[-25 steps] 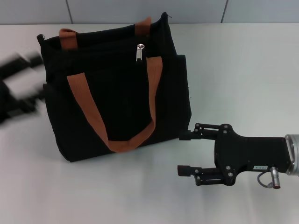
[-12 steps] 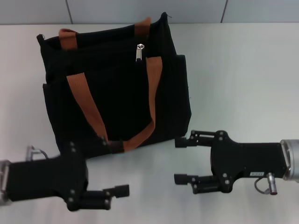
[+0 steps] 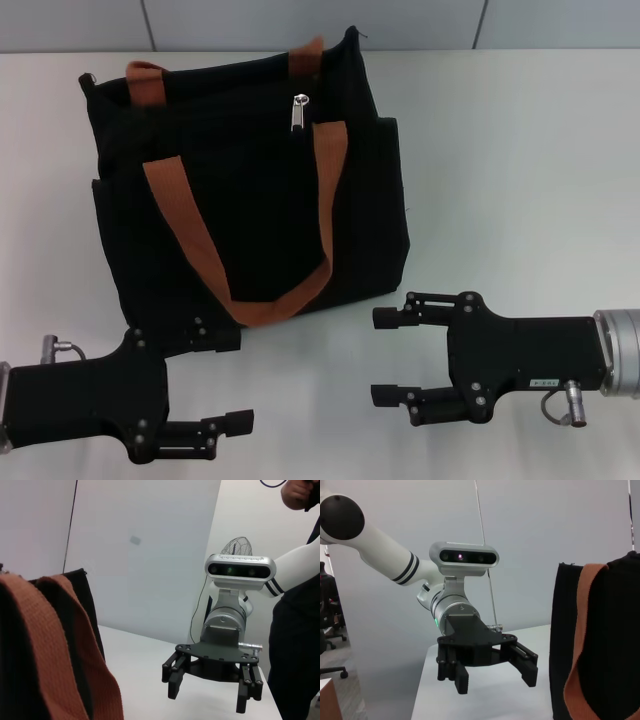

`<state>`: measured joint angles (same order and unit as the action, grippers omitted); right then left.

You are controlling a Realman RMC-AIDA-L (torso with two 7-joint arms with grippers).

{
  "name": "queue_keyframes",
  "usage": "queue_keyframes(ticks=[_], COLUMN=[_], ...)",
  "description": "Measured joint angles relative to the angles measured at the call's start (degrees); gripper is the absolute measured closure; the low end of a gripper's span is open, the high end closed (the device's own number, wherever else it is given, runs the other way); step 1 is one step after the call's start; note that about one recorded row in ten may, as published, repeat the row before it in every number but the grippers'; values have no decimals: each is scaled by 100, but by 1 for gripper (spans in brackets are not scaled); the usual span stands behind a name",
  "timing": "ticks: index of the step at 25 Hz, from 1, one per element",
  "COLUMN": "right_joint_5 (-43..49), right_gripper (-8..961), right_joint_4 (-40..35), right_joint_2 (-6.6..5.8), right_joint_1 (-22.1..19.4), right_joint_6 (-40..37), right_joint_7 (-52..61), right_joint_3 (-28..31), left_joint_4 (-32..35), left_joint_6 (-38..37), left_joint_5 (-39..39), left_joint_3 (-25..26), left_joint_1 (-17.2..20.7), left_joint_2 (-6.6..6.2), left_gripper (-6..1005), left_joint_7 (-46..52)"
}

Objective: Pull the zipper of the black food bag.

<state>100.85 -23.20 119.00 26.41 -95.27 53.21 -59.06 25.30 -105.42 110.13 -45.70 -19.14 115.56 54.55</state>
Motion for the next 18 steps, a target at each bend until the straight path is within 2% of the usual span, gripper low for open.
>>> queue_keyframes(ticks=[18], right_joint_5=[5], right_gripper=[193], right_joint_4=[27], right_joint_2=[0], right_joint_1=[14], right_joint_6=[34], right_joint_7=[-4], right_joint_3=[0], left_joint_4=[2], left_joint_6=[35], left_joint_5=[0], left_joint_3=[-51], left_joint_1=[-23], left_joint_2=[37], left_gripper=[166], left_joint_7=[38])
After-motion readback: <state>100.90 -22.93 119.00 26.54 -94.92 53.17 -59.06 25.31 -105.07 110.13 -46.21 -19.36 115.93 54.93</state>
